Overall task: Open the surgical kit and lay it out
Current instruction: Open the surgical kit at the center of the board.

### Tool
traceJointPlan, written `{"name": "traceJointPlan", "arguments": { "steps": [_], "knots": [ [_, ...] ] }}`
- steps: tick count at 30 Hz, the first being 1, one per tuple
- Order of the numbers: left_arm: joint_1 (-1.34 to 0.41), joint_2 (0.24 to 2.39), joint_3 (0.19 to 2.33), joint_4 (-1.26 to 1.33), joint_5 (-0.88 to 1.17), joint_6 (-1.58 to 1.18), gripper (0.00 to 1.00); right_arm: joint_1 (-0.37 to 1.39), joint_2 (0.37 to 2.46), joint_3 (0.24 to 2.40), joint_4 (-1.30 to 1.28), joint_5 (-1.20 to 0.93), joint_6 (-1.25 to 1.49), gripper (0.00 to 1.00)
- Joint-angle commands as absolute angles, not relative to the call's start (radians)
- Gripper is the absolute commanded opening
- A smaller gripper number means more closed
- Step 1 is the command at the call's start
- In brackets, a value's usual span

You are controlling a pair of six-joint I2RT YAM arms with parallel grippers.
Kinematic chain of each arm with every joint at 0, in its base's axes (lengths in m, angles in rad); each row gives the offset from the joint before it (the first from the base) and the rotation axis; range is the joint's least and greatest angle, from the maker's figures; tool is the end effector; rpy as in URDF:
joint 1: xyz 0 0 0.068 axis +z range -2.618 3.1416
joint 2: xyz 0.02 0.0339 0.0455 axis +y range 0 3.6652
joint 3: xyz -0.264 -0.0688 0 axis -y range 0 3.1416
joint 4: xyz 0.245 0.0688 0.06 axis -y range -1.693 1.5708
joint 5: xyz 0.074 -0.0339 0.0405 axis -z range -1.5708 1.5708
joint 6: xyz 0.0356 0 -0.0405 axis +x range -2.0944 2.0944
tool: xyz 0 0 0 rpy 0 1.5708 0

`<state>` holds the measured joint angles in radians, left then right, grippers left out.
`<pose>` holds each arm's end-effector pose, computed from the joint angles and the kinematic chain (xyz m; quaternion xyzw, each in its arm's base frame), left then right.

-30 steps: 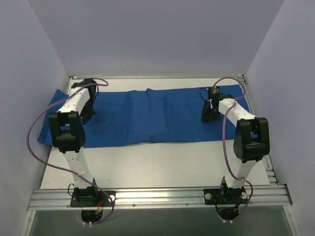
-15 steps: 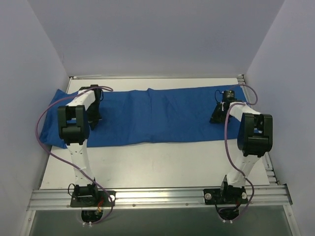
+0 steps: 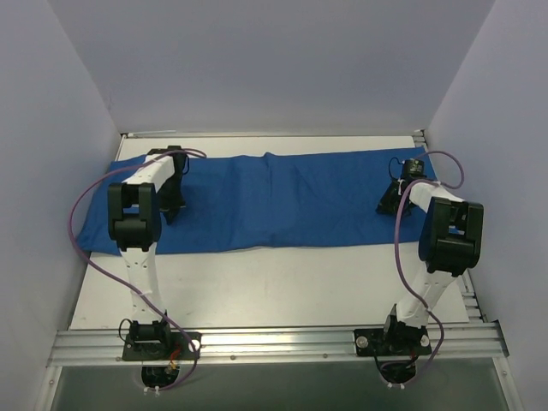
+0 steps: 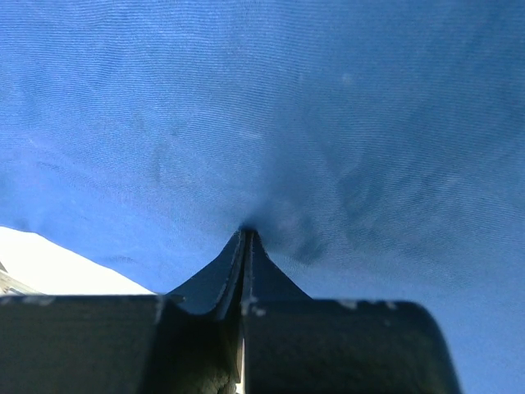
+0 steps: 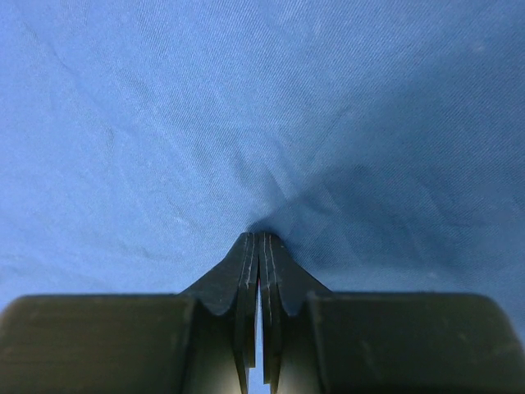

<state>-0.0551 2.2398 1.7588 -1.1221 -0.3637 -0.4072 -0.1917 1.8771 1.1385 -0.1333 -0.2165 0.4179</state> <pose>0.4253 -0.0108 0.1532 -0.1694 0.9687 0.1797 0.0260 0.3854 -0.0670 0.1614 0.2450 0.9021 0.1393 0.3267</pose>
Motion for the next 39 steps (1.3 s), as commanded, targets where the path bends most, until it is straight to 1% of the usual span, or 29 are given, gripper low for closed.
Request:
{"name": "traceJointPlan", "arguments": {
  "steps": [1,2,6,7,8,9,10,11,13,14,16,17,18,19,20,22,25,28,30,32,33,34,36,37,38,39],
  "knots": [
    [-0.045,2.223,1.779,-1.078,-0.299,-0.445,0.03,-0.201,1.898,1.078,-0.304,-0.028,0.344,0.01],
    [-0.037,2.214,1.782,-1.078,-0.298,-0.443,0.02,-0.196,1.884,1.104,-0.307,-0.032,0.344,0.07],
    [-0.014,2.180,1.845,-1.126,-0.244,-0.453,0.03,-0.187,1.839,1.202,-0.345,-0.044,0.353,0.20],
    [-0.014,2.171,1.854,-1.126,-0.233,-0.453,0.05,-0.187,1.826,1.222,-0.348,-0.044,0.356,0.28],
    [-0.014,2.157,1.859,-1.118,-0.221,-0.457,0.07,-0.186,1.822,1.244,-0.351,-0.044,0.357,0.35],
    [-0.012,2.134,1.856,-1.109,-0.186,-0.457,0.12,-0.187,1.819,1.293,-0.357,-0.038,0.356,0.41],
    [-0.014,2.128,1.850,-1.101,-0.169,-0.459,0.19,-0.186,1.824,1.317,-0.360,-0.009,0.356,0.49],
    [-0.014,2.125,1.845,-1.097,-0.157,-0.463,0.19,-0.187,1.828,1.340,-0.364,0.012,0.354,0.53],
    [-0.014,2.134,1.819,-1.092,-0.129,-0.474,0.18,-0.189,1.850,1.391,-0.376,0.086,0.350,0.52],
    [-0.012,2.137,1.807,-1.089,-0.123,-0.474,0.13,-0.190,1.861,1.403,-0.380,0.104,0.350,0.49],
    [-0.006,2.140,1.758,-1.080,-0.092,-0.482,0.06,-0.210,1.884,1.414,-0.384,0.117,0.353,0.41],
    [-0.006,2.135,1.740,-1.072,-0.081,-0.483,0.03,-0.218,1.894,1.414,-0.385,0.114,0.351,0.34],
    [-0.006,2.123,1.700,-1.053,-0.075,-0.489,0.02,-0.224,1.917,1.417,-0.396,0.117,0.342,0.29],
    [-0.006,2.118,1.683,-1.046,-0.068,-0.491,0.02,-0.222,1.928,1.416,-0.402,0.126,0.342,0.21],
    [0.029,2.115,1.672,-1.037,-0.066,-0.494,0.02,-0.224,1.934,1.407,-0.402,0.124,0.342,0.17],
    [0.049,2.126,1.651,-1.034,-0.051,-0.499,0.02,-0.232,1.944,1.349,-0.387,0.115,0.357,0.10],
    [0.074,2.166,1.646,-1.031,-0.029,-0.502,0.02,-0.262,1.960,1.284,-0.357,0.106,0.393,0.06],
    [0.083,2.187,1.646,-1.042,-0.025,-0.502,0.02,-0.302,1.971,1.235,-0.350,0.117,0.387,0.06],
    [0.083,2.169,1.640,-1.026,-0.029,-0.497,0.02,-0.307,1.973,1.259,-0.359,0.129,0.370,0.05],
    [0.080,2.154,1.657,-1.009,-0.034,-0.483,0.02,-0.299,1.971,1.299,-0.348,0.118,0.365,0.08],
    [0.081,2.155,1.676,-1.012,-0.038,-0.476,0.02,-0.298,1.976,1.354,-0.341,0.106,0.370,0.11],
    [0.080,2.158,1.698,-1.015,-0.037,-0.468,0.02,-0.295,1.979,1.386,-0.336,0.086,0.376,0.20],
    [0.071,2.161,1.765,-1.041,-0.038,-0.450,0.04,-0.281,1.988,1.490,-0.336,0.089,0.405,0.21],
    [0.063,2.160,1.782,-1.049,-0.037,-0.449,0.09,-0.279,1.988,1.520,-0.327,0.089,0.422,0.25],
    [0.054,2.161,1.801,-1.049,-0.035,-0.446,0.11,-0.276,1.991,1.544,-0.284,0.089,0.442,0.31],
    [0.031,2.177,1.846,-1.051,-0.041,-0.442,0.12,-0.278,2.011,1.567,-0.249,0.080,0.465,0.34]
  ]
}}
